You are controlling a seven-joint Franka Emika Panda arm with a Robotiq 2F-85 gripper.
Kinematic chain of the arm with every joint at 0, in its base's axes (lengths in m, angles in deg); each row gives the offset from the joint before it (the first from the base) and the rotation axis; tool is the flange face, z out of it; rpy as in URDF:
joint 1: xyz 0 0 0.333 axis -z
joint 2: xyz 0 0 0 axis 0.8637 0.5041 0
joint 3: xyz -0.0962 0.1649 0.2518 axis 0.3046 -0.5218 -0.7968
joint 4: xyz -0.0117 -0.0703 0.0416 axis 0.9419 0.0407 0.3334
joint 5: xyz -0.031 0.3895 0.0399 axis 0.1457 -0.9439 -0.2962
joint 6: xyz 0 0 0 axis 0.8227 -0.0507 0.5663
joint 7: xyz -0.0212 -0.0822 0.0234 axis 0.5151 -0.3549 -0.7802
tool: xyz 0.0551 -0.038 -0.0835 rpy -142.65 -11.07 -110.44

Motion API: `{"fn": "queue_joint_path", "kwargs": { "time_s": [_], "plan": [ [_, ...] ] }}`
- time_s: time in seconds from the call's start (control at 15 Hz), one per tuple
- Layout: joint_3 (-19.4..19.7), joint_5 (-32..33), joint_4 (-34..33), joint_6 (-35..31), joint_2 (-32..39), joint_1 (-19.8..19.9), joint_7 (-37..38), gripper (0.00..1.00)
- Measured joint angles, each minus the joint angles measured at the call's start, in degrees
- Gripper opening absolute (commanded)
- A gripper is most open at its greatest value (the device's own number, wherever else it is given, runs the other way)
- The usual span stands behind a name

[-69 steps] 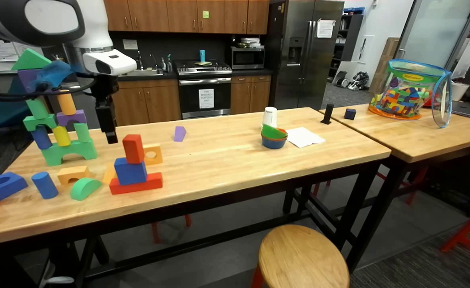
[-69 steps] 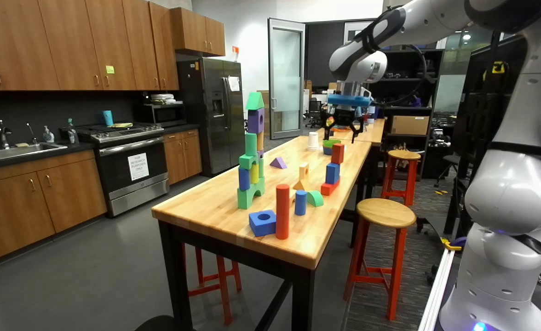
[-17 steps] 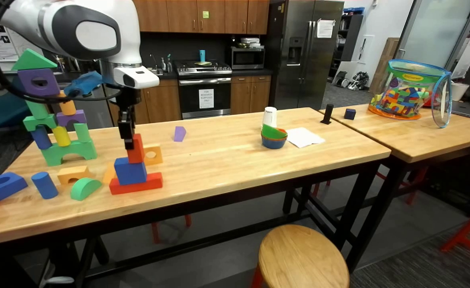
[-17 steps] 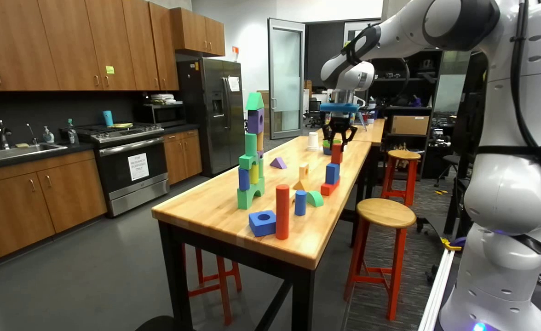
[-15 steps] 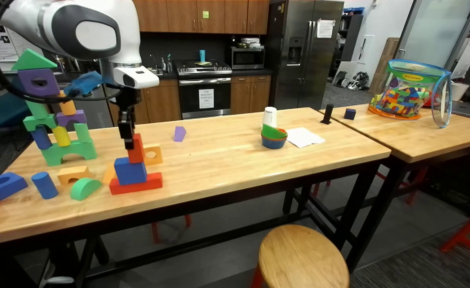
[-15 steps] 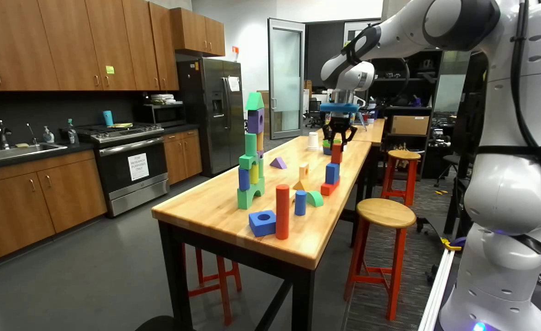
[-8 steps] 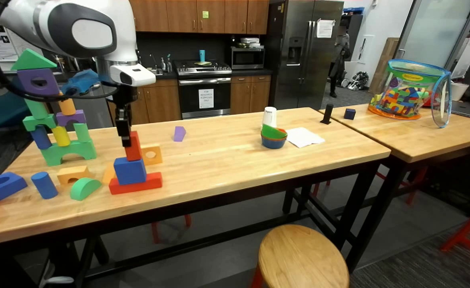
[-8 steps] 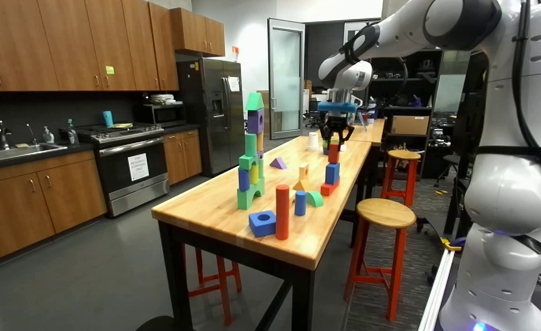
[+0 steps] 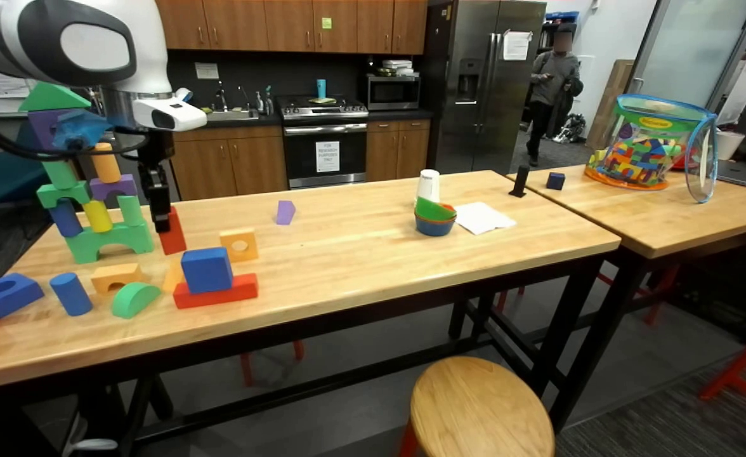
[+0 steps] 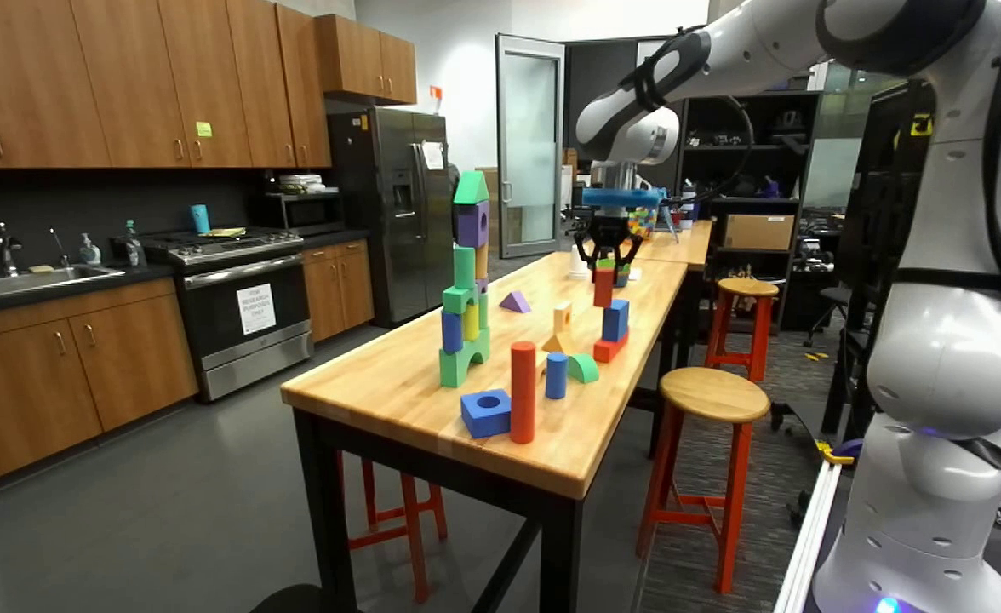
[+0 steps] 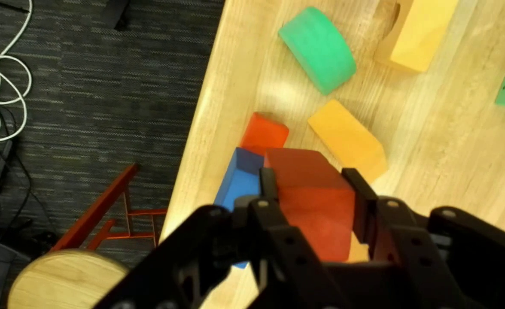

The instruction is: Take the orange block off of the stack and put it down to the left

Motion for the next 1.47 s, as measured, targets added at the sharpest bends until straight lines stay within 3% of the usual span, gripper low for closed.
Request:
{"fn": "queue_joint_path", "kwargs": {
  "time_s": [0.87, 1.47],
  "plan": [
    [-1.6, 0.4, 8.0, -1.5, -2.6, -0.8, -6.5, 0.16],
    [-5.7, 2.8, 14.6, -6.0, -5.0, -3.6, -6.7, 0.16]
  ]
}}
